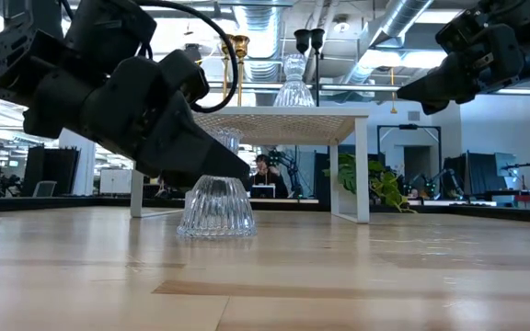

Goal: Pick & Place candle stick holders
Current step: Put the transparent glass candle holder on the shelf, then return to Home Position

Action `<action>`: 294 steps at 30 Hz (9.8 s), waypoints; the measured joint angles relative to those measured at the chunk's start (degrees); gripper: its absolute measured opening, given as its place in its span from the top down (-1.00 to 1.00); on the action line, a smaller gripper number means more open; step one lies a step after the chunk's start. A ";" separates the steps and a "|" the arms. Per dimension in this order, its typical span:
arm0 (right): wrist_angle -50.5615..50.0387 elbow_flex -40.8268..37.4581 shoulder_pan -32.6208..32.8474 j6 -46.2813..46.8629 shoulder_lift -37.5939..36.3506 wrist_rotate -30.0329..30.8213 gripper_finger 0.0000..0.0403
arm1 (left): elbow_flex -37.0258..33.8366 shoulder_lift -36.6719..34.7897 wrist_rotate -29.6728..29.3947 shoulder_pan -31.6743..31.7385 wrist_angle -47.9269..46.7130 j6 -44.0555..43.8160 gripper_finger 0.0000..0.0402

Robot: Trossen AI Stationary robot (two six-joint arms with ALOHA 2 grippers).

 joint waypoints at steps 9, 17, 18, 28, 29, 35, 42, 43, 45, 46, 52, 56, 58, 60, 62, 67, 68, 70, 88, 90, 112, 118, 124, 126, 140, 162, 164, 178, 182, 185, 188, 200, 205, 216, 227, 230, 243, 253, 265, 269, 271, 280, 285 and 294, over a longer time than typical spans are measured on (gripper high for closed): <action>-0.22 0.02 0.01 0.00 0.00 0.00 1.00 | 0.01 -0.13 -0.01 -0.01 -0.23 0.00 0.00; -0.41 0.02 0.00 0.00 0.00 0.00 1.00 | 0.13 -0.37 -0.27 -0.03 0.52 0.20 0.36; -0.55 0.02 0.02 0.00 0.00 0.00 1.00 | 0.13 -0.37 -0.27 -0.04 0.48 -0.02 0.37; -1.05 0.02 -0.01 0.00 0.02 0.00 1.00 | 0.03 -2.28 -0.95 -1.28 -2.50 -3.11 0.37; -1.07 0.02 -0.01 0.01 0.02 0.00 1.00 | 0.02 -3.37 -1.13 -1.57 -4.15 -3.26 0.37; -1.07 0.02 0.02 0.00 0.02 0.00 1.00 | -0.17 -14.66 -9.35 -4.20 -18.69 -6.07 0.34; -1.03 0.02 0.02 0.02 0.02 0.00 1.00 | -0.08 -25.71 -12.41 -4.34 -22.52 -4.39 0.37; -1.03 0.02 0.02 0.02 0.02 0.00 1.00 | 0.03 -27.02 -12.48 -4.23 -22.83 -3.66 0.37; -1.03 0.02 0.02 0.01 0.02 0.00 1.00 | 1.01 -29.26 -13.06 -4.07 -24.52 -1.98 0.35; -1.03 0.02 0.02 0.01 0.02 0.00 1.00 | 1.82 -30.26 -13.69 -4.07 -25.62 -0.61 0.35; -1.03 0.02 0.02 0.01 0.02 0.00 1.00 | 9.32 -32.28 -17.92 -3.97 -31.60 7.78 0.37; -0.98 0.02 0.02 0.02 0.02 -0.01 1.00 | 15.02 -32.16 -21.12 -1.50 -39.43 9.31 0.34; -0.98 0.02 0.02 0.02 0.00 0.00 1.00 | 16.30 -32.03 -23.24 0.61 -41.59 9.31 0.34; -0.98 0.02 0.02 0.00 0.02 0.00 1.00 | 16.83 -32.04 -23.71 3.19 -41.59 9.32 0.35; -0.98 0.02 0.02 0.00 0.02 0.00 1.00 | 16.87 -32.04 -23.73 5.81 -41.38 9.27 0.36; -0.98 0.02 0.02 0.00 0.02 0.00 1.00 | 16.90 -31.51 -20.86 12.28 -41.32 6.78 0.34; -0.98 0.02 0.02 0.00 0.02 0.00 1.00 | 16.89 -31.34 -19.46 13.31 -41.68 6.23 0.34; -0.85 0.02 -0.01 0.00 0.02 0.00 1.00 | 16.83 -30.97 -16.84 14.90 -41.63 5.77 0.34; -0.60 0.02 0.02 -0.02 0.02 0.00 1.00 | 17.02 -26.14 -14.65 18.62 -40.92 3.61 0.33; -0.69 0.02 -0.01 -0.02 0.00 0.00 1.00 | 17.03 -25.80 -14.83 18.62 -40.73 3.54 0.30; -0.68 0.02 -0.01 -0.02 0.00 0.00 1.00 | 16.94 -25.49 -16.49 18.88 -40.53 7.85 0.23; -0.68 0.02 -0.01 -0.02 0.00 0.00 1.00 | 16.83 -25.39 -16.47 18.88 -40.55 9.78 0.09; -0.68 0.02 -0.01 -0.02 0.00 0.00 1.00 | 16.79 -25.33 -16.45 18.91 -40.68 9.78 -0.23; -0.69 0.02 -0.01 -0.02 0.01 0.00 1.00 | 16.79 -25.33 -16.47 18.91 -40.46 9.78 -0.34; -0.70 0.02 -0.01 -0.02 0.00 0.00 1.00 | 16.79 -25.35 -16.47 18.91 -39.22 9.75 -0.65; -1.11 0.02 0.02 -0.02 0.02 0.00 1.00 | 16.83 -34.15 -15.60 12.16 -39.85 12.51 -0.67; -1.11 0.02 0.02 -0.01 0.02 -0.01 1.00 | 16.83 -35.48 -15.60 11.42 -39.90 12.51 -0.67; -1.11 0.02 0.02 0.00 0.02 -0.01 1.00 | 16.83 -42.25 -17.56 9.04 -50.74 10.91 -0.49; -1.14 0.02 0.02 0.00 0.02 -0.01 1.00 | 16.83 -42.53 -17.58 5.95 -51.71 10.78 -0.29; -1.14 0.02 0.02 0.00 0.02 -0.02 1.00 | 16.83 -42.53 -17.31 3.21 -51.98 10.78 -0.12; -1.14 0.02 0.02 0.00 0.02 -0.01 1.00 | 15.67 -41.86 -15.61 1.45 -52.11 10.78 0.07; -1.09 0.02 0.01 0.01 0.02 -0.02 1.00 | 9.07 -41.51 -13.57 0.87 -48.85 11.15 0.93; -0.93 0.02 0.01 0.02 0.00 -0.02 1.00 | 8.79 -39.71 -11.40 0.87 -46.41 12.40 0.97; -0.66 0.02 -0.01 0.01 0.00 -0.02 1.00 | 8.79 -35.02 -11.11 4.14 -40.44 15.50 0.97; -0.66 0.02 -0.01 0.00 0.02 0.00 1.00 | 8.84 -33.49 -11.12 8.72 -37.97 15.47 0.97; -0.66 0.02 0.02 0.00 0.00 0.00 1.00 | 8.85 -33.33 -11.12 9.40 -37.96 15.46 0.97; -0.63 0.02 0.00 0.00 0.01 -0.02 1.00 | 8.85 -33.33 -11.09 13.44 -37.47 15.46 0.97; -0.63 0.02 -0.01 0.00 0.02 -0.02 1.00 | 8.85 -33.33 -10.43 15.35 -37.04 15.46 0.97; -0.66 0.02 0.00 0.00 0.01 -0.02 1.00 | 8.83 -36.00 -8.12 11.38 -36.57 18.72 0.97; -0.68 0.02 0.02 0.00 0.02 -0.02 1.00 | 8.83 -39.18 -8.13 7.68 -36.67 21.35 0.97; -0.68 0.02 0.17 0.11 0.02 -0.02 1.00 | 8.85 -40.91 -8.12 5.91 -37.09 22.58 0.97; -0.66 0.02 0.17 1.91 0.01 -0.02 1.00 | 7.60 -49.05 -8.39 1.26 -43.95 23.02 0.97; -0.32 0.02 0.17 1.92 -0.17 -0.02 1.00 | 3.46 -54.88 -8.59 0.16 -44.18 22.59 0.97; 0.08 0.02 0.17 2.34 -4.98 -0.08 1.00 | -7.63 -71.43 -6.05 -0.27 -44.41 19.74 0.97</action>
